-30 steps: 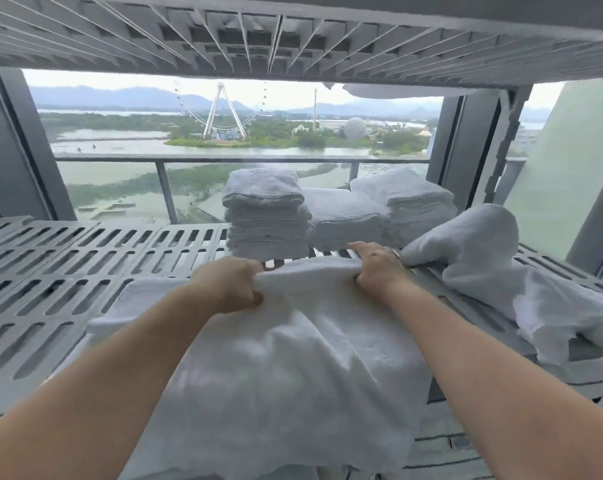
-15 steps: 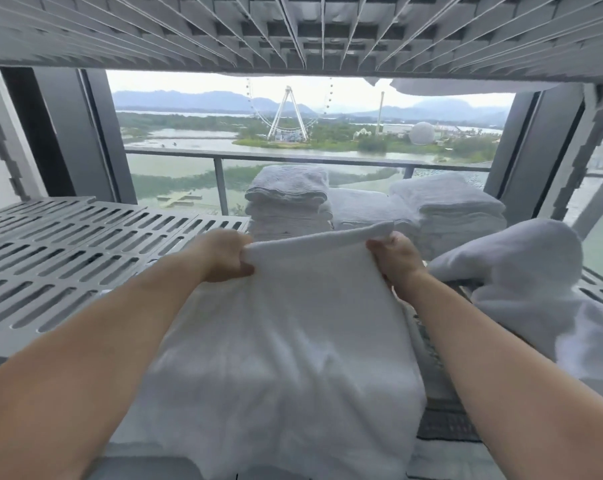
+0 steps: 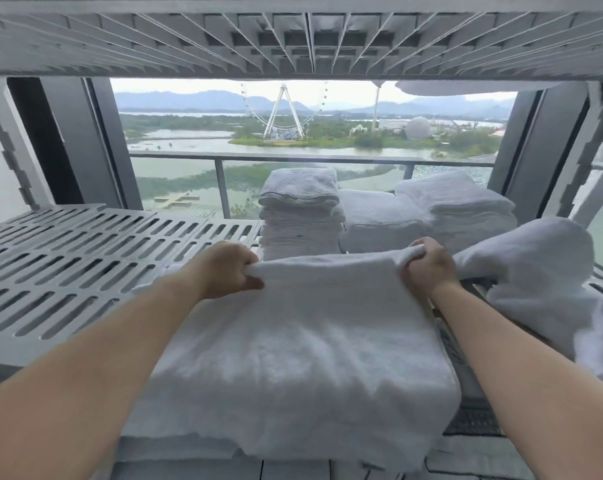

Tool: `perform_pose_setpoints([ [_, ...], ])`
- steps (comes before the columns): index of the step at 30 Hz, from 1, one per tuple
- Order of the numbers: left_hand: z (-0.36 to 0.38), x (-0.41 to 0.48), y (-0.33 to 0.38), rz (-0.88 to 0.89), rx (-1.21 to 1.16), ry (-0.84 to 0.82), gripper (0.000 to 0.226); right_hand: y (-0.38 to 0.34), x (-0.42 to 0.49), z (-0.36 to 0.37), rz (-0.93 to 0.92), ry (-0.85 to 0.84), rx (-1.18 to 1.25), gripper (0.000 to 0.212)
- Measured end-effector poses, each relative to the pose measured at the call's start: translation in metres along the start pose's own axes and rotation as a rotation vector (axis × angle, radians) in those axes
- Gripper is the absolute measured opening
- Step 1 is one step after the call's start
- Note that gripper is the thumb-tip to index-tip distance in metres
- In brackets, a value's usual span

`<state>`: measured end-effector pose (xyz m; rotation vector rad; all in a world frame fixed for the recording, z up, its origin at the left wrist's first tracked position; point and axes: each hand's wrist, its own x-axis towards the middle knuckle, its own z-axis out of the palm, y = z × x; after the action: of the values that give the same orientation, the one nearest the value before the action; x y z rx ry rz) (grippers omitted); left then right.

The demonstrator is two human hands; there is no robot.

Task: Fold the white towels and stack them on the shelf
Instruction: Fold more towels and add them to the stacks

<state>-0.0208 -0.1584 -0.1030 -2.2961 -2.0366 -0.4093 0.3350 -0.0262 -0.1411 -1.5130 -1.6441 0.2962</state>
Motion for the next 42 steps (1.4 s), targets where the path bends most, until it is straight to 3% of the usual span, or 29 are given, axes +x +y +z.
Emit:
perform_pose_setpoints([
  [4, -0.007, -0.011, -0.005, -0.028, 0.029, -0.045, 0.034, -0.007, -0.012, -0.022, 0.044, -0.009, 0.056, 0.017],
  [8, -0.005, -0.011, 0.006, 0.043, 0.175, 0.054, 0.024, -0.018, -0.043, -0.040, -0.097, -0.061, -0.133, 0.018],
  [11, -0.007, -0.011, 0.016, 0.042, 0.153, 0.073, 0.023, -0.019, -0.064, -0.051, -0.042, -0.028, -0.189, 0.013],
  [13, -0.014, -0.014, 0.018, -0.048, 0.162, 0.088, 0.022, -0.019, -0.075, -0.058, 0.088, 0.008, -0.039, 0.006],
  [16, -0.020, -0.026, 0.036, -0.176, 0.282, 0.058, 0.031, -0.022, -0.093, -0.058, 0.278, -0.027, 0.402, 0.008],
  [19, -0.005, -0.057, 0.083, 0.076, 0.205, 0.151, 0.034, -0.028, -0.107, -0.052, 0.371, -0.029, 0.574, 0.015],
  [20, 0.002, -0.070, 0.100, 0.187, 0.108, 0.167, 0.033, -0.029, -0.111, -0.051, 0.383, -0.018, 0.609, 0.017],
  [22, 0.016, -0.092, 0.130, 0.275, -0.073, 0.036, 0.038, -0.031, -0.117, -0.051, 0.393, -0.002, 0.671, 0.024],
  [25, 0.040, -0.108, 0.157, 0.233, -0.004, -0.180, 0.055, -0.042, -0.121, -0.054, 0.381, -0.042, 0.735, 0.032],
  [31, 0.053, -0.111, 0.167, 0.166, 0.065, -0.157, 0.059, -0.056, -0.133, -0.075, 0.224, 0.014, 0.869, 0.026],
  [33, 0.054, -0.110, 0.168, 0.149, 0.062, -0.169, 0.059, -0.043, -0.150, -0.078, 0.165, 0.020, 0.755, 0.023],
  [37, 0.052, -0.119, 0.172, 0.168, 0.186, -0.075, 0.051, -0.024, -0.174, -0.079, -0.053, -0.197, 0.136, 0.015],
  [42, 0.046, -0.139, 0.153, 0.222, 0.268, 0.219, 0.032, -0.016, -0.177, -0.074, -0.160, -0.209, -0.085, 0.023],
])
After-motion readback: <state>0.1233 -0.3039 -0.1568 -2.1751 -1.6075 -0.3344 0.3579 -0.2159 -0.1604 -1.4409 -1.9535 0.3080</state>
